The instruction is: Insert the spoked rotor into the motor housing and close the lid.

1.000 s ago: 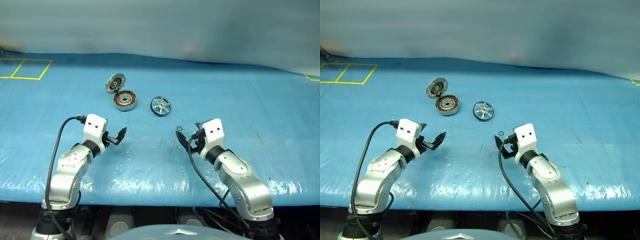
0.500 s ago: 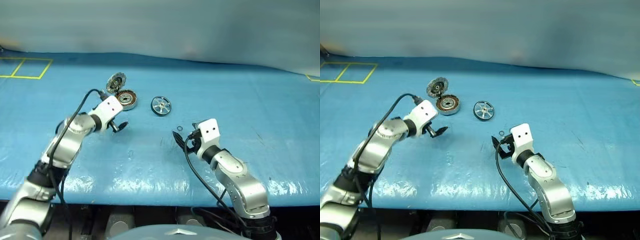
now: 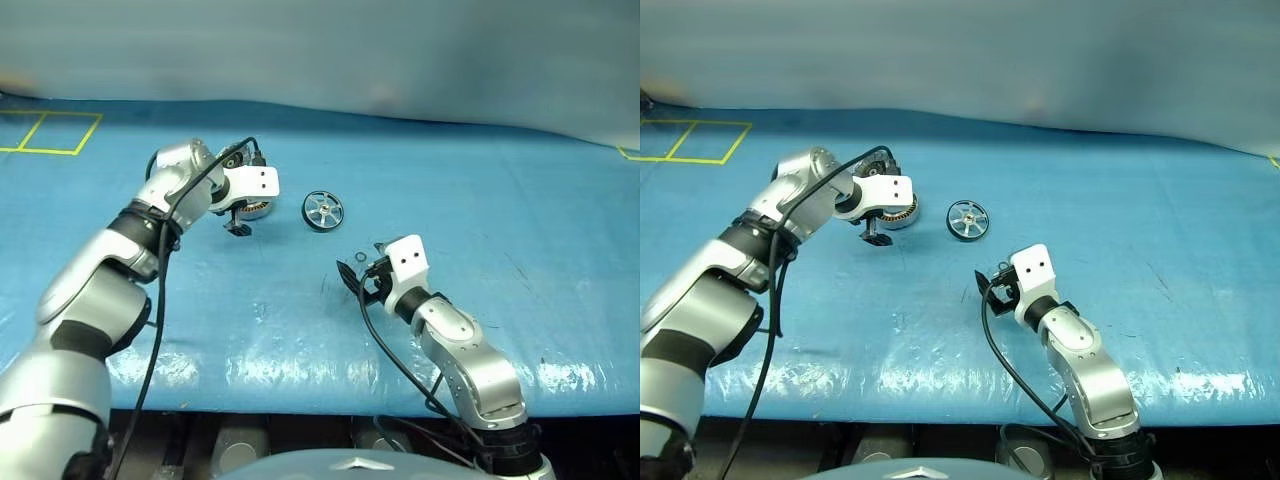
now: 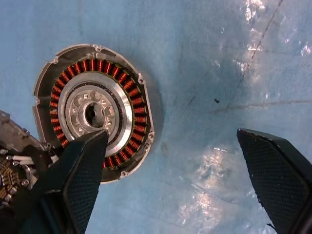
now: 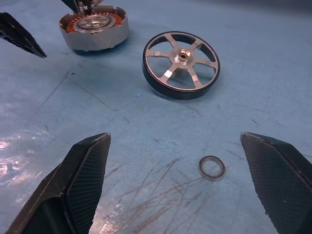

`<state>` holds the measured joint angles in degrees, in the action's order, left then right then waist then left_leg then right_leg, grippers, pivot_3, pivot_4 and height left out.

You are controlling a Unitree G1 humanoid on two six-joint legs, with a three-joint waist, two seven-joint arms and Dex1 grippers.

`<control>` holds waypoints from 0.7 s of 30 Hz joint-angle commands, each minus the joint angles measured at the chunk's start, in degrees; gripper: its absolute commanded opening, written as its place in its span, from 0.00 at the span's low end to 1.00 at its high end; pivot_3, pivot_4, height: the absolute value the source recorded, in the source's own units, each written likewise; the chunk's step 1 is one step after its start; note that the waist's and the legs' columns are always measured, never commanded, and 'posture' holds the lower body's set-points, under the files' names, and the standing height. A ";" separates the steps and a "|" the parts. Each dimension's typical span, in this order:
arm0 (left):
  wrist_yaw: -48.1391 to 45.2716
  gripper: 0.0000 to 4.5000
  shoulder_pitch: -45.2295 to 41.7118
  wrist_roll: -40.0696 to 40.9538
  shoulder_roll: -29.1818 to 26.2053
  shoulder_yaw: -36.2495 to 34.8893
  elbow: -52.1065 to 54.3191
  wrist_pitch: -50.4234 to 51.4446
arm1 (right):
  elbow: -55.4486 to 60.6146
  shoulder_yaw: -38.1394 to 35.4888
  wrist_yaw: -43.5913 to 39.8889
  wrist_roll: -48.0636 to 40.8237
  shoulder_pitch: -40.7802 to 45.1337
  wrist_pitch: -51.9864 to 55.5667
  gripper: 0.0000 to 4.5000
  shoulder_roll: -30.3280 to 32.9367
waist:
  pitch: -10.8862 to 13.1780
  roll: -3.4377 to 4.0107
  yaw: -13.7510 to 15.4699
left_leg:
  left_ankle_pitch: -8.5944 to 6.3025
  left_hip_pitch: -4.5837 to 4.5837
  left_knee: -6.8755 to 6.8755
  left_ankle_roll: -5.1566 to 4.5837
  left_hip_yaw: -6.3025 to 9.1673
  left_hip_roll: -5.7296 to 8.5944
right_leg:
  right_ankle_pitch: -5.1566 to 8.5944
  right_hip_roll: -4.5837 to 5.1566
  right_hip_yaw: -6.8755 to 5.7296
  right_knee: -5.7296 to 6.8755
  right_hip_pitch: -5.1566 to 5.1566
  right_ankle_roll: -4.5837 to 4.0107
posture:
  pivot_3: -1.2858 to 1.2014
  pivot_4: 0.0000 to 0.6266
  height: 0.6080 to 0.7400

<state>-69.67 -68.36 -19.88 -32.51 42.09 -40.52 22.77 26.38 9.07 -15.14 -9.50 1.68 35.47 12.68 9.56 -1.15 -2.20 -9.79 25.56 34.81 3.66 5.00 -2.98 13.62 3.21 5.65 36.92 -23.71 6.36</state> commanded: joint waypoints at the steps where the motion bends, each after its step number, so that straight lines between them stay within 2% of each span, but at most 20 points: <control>1: -1.44 1.00 -5.29 -4.32 2.63 1.04 -8.32 -4.59 | 0.98 0.19 -0.76 0.09 0.32 -1.20 1.00 0.42 | 0.02 0.00 -0.09 | 0.00 0.00 0.01 0.00 0.01 0.00 | 0.00 0.00 0.00 0.00 0.00 0.01 | 0.52 0.24 1.00; 11: 3.79 1.00 -11.88 -10.96 10.69 0.33 -26.01 -8.37 | 0.37 1.05 -0.67 0.41 -0.03 -2.21 1.00 -0.40 | 0.07 -0.03 -0.16 | 0.00 0.01 0.04 -0.01 0.04 0.00 | -0.03 -0.01 0.00 0.05 0.01 0.06 | 0.52 0.24 1.00; 21: 8.54 1.00 -11.41 -12.74 14.53 -1.36 -30.93 -9.34 | 1.12 1.22 0.76 1.12 -1.92 -2.99 1.00 -1.64 | 0.08 -0.04 -0.13 | 0.00 0.02 0.19 -0.01 0.07 0.02 | -0.06 -0.01 0.00 0.14 0.04 0.10 | 0.52 0.24 1.00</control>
<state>-61.74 -78.19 -31.61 -17.88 41.84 -71.29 13.94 25.47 10.48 -14.70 -8.33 -0.02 33.78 11.21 9.64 -1.19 -2.33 -9.79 25.58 35.02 3.65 5.07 -2.96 13.56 3.19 5.65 37.08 -23.67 6.46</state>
